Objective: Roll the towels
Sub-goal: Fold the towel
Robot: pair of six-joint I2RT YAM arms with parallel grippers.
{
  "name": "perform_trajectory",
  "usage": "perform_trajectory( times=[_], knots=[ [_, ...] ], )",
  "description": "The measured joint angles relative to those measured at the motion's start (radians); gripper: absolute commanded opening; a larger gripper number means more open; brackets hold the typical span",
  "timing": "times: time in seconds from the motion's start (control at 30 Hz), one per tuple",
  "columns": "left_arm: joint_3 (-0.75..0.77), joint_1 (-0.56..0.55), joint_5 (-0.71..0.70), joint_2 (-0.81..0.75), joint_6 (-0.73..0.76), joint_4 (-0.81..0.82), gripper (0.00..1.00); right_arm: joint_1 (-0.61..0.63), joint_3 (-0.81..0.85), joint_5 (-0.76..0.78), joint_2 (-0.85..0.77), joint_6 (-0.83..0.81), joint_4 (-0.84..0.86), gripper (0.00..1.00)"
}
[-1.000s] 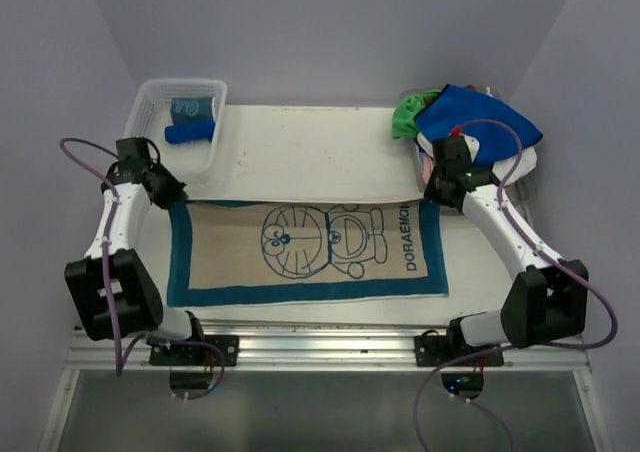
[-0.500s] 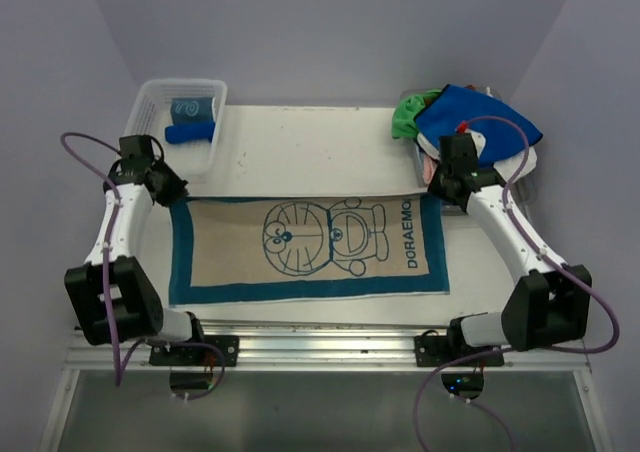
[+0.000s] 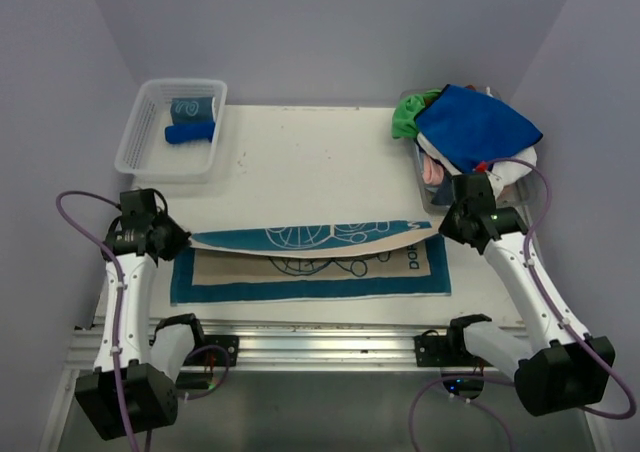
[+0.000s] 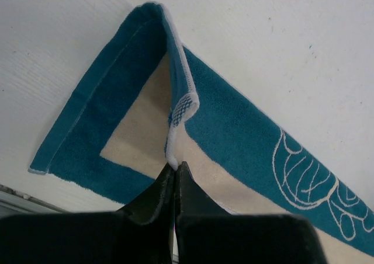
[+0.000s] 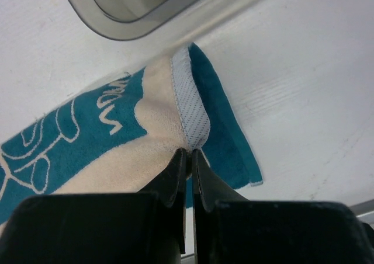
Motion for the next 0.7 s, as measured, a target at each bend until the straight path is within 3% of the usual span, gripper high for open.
perform_trajectory(
  times=[0.33, 0.7],
  knots=[
    [-0.006, 0.000, -0.049, -0.164, -0.047, -0.126, 0.00, 0.000, -0.089, -0.016, -0.180, 0.087, -0.107, 0.00],
    [-0.079, 0.000, -0.085, -0.270, -0.119, -0.212, 0.00, 0.000, -0.163, -0.011, -0.248, 0.138, -0.158, 0.00]
  ],
)
